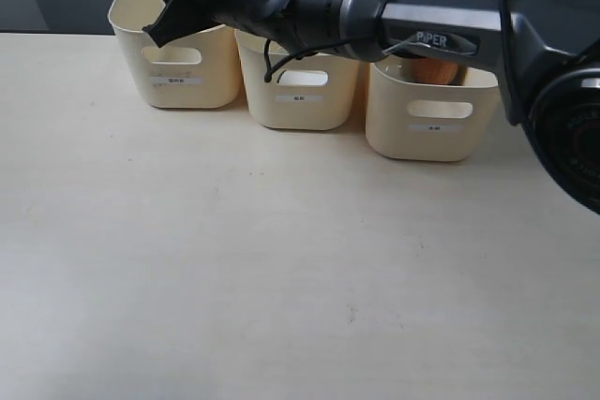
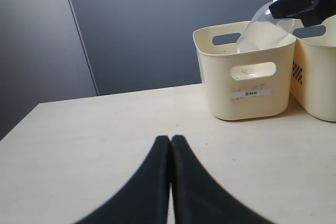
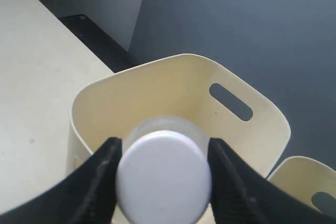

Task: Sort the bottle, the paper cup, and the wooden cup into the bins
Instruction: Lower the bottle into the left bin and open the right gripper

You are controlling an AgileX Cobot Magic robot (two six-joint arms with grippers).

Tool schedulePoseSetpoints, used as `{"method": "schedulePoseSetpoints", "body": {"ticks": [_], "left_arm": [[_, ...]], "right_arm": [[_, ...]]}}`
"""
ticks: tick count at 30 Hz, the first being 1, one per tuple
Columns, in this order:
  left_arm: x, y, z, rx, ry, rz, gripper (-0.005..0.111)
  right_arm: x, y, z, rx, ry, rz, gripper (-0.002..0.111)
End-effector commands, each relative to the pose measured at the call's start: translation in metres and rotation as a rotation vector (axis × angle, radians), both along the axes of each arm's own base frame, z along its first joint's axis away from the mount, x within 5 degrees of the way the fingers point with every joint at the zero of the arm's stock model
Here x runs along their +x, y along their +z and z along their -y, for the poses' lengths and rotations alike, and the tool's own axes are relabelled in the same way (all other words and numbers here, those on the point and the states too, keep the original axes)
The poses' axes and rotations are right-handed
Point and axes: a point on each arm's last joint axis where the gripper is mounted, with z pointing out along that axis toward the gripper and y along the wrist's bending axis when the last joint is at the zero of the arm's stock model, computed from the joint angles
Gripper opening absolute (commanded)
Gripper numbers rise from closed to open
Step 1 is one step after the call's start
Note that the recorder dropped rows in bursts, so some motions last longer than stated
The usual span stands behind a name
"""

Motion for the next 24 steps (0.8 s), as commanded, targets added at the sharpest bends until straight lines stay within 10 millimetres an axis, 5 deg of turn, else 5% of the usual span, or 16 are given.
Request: {"method": "schedulePoseSetpoints", "body": {"ticks": [1,7,24], "left_arm": [[-0.0003,0.0003,0.0,-0.002,0.001,0.01,0.0],[-0.0003,0.0003,0.0,-0.002,0.001,0.01,0.0],[-0.0003,0.0003,0.0,-0.002,0.001,0.01,0.0]], "right_arm": [[0.005,-0.0021,0.0029,0.009,-0.031,0.01,0.014],[0.0061,-0.0012,0.0042,0.03,-0.055,0.007,0.038],[0.0067,-0.0006,0.0047,0.031,-0.063,0.015,0.06]]}}
